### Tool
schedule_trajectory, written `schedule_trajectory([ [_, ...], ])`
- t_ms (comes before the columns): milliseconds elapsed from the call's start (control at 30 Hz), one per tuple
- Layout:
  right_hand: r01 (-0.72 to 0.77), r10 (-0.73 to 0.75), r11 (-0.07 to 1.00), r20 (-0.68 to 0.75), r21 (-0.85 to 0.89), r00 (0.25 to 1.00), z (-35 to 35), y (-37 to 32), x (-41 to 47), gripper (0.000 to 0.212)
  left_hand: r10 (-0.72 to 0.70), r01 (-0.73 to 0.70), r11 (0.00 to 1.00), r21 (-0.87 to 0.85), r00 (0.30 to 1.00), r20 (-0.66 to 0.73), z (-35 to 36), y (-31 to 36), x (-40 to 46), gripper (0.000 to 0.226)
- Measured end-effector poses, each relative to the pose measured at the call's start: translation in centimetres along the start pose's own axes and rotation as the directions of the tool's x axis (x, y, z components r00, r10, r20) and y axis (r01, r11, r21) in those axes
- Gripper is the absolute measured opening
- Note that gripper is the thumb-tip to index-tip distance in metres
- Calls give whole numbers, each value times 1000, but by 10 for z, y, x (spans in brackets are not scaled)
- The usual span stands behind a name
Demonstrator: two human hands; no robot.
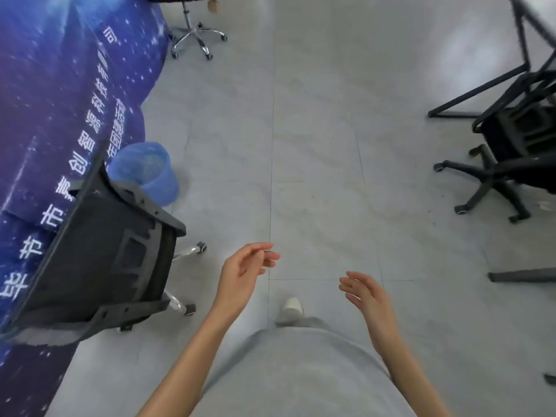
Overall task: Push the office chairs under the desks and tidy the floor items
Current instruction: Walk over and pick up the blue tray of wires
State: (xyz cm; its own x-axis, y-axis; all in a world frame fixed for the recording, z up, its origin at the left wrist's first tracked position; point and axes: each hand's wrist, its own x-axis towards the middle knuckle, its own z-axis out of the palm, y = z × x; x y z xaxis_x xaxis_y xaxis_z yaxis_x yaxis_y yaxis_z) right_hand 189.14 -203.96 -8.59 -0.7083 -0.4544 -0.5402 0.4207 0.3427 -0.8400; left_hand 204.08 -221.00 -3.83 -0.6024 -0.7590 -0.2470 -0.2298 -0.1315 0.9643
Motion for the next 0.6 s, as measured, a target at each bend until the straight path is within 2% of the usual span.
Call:
schedule_trajectory([
  [267,172,-175,983,37,59,984,32,-151,165,27,-140,142,990,8,983,-117,11,6,125,24],
  [400,242,-243,969,10,54,970,41,-217,265,27,-168,168,986,-15,973,-157,22,11,224,24],
  [500,222,-221,975,-33,27,975,44,-255,339,28,-170,170,985,-5,977,-126,39,30,321,25],
  [600,158,-157,987,-90,6,983,39,-284,398,30,-114,116,992,40,993,-42,65,71,423,25],
])
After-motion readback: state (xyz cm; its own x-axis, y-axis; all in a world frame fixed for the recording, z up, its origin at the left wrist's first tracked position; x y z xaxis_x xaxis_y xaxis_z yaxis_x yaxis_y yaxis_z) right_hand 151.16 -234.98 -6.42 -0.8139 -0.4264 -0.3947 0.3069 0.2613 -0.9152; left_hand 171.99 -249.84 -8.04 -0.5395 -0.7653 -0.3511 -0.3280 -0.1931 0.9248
